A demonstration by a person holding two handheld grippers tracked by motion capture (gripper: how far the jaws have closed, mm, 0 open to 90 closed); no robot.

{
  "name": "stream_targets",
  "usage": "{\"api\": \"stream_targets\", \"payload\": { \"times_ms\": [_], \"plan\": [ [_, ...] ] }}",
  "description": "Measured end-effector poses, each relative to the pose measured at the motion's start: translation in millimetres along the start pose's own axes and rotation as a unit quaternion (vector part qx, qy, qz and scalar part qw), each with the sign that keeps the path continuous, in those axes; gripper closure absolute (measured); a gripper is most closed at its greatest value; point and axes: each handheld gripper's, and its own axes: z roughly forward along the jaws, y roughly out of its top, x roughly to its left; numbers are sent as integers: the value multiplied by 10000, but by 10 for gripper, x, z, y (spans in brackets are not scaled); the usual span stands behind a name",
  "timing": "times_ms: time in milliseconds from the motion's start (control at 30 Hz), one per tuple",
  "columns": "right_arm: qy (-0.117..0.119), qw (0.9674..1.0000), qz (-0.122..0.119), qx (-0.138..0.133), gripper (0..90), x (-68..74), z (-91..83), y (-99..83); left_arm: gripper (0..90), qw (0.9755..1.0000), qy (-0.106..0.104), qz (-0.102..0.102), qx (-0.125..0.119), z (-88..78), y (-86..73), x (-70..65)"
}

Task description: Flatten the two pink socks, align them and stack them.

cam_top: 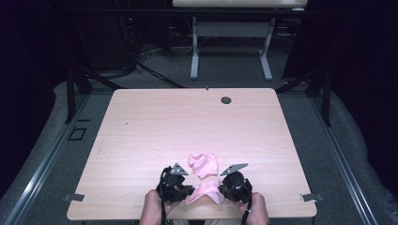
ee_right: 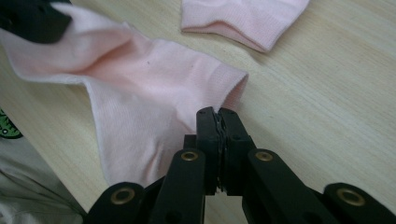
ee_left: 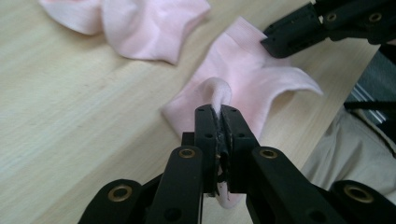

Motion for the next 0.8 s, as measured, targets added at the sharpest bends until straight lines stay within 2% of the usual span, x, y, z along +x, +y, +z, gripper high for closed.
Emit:
{"api": "stream_targets", "payload": {
  "times_ms": [100,167,267,333,400,467,567,633,700,733,800],
  "plan": [
    [-69,9999,-88,-24,882,-28,-135,11,865,9993,133,-82,-331,-120,-35,31],
    [-96,9999,-33,-92,882,-25,-169,14,866,9983,179,-173,-533,-167,-77,54],
    [-273,9995,-50,-177,881,-40,-238,20,864,9971,245,-261,-665,-164,-162,96],
    [-261,9995,-47,-155,881,-53,-242,20,863,9964,297,-326,-721,-146,-225,126],
    [-213,9997,-31,-134,881,-67,-243,12,860,9956,329,-463,-740,-127,-295,161],
    [-230,9997,-46,-101,881,-67,-238,6,854,9958,373,-486,-681,-106,-340,183],
    [-270,9996,-125,4,881,-63,-207,5,803,9964,398,-562,-502,-63,-412,208],
    [-233,9997,-108,58,879,-64,-170,-1,758,9967,370,-592,-403,-52,-454,221],
    [-147,9998,-110,88,866,-79,-125,-11,638,9965,403,-633,-363,-74,-475,232],
    [-147,9998,-110,88,866,-79,-125,-11,638,9961,417,-675,-398,-101,-477,234],
    [-163,9998,-144,20,796,-87,-144,-7,560,9953,461,-708,-470,-174,-458,248]
  ]
}}
